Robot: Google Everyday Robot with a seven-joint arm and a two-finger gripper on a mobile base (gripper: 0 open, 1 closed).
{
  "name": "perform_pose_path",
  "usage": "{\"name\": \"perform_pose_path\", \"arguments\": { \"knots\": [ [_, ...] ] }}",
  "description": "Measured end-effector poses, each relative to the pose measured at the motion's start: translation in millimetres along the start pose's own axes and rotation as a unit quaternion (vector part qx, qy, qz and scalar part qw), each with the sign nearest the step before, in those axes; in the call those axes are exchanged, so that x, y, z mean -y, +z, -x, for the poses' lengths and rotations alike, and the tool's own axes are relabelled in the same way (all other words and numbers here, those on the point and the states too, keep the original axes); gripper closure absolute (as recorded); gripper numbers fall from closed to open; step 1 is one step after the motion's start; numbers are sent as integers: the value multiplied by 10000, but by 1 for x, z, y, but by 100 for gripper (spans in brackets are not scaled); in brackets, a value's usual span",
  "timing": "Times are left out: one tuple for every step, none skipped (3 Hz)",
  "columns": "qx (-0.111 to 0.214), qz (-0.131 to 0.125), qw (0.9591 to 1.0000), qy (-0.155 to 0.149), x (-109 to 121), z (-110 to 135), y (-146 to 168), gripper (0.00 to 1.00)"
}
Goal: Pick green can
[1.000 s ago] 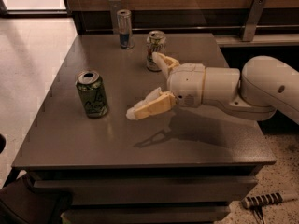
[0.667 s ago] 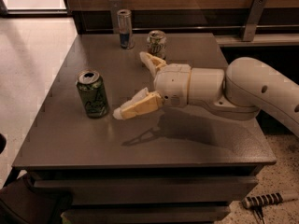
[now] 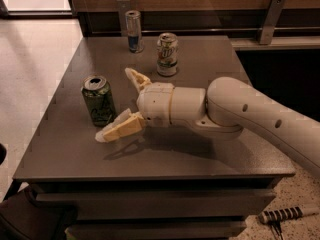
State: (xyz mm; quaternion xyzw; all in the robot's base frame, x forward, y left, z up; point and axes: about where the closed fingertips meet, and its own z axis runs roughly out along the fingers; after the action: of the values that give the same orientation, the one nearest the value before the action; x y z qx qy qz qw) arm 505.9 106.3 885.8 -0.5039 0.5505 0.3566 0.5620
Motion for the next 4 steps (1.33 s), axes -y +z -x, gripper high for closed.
{"name": "perform_pose_path", "arguments": {
  "knots": [
    [75, 124, 9999, 49, -7, -8, 19, 0],
    [221, 300, 9993, 51, -12, -9, 38, 16],
    [221, 315, 9992, 49, -13, -9, 40, 39],
    [224, 332, 9992, 43, -15, -8, 41, 61]
  ]
}}
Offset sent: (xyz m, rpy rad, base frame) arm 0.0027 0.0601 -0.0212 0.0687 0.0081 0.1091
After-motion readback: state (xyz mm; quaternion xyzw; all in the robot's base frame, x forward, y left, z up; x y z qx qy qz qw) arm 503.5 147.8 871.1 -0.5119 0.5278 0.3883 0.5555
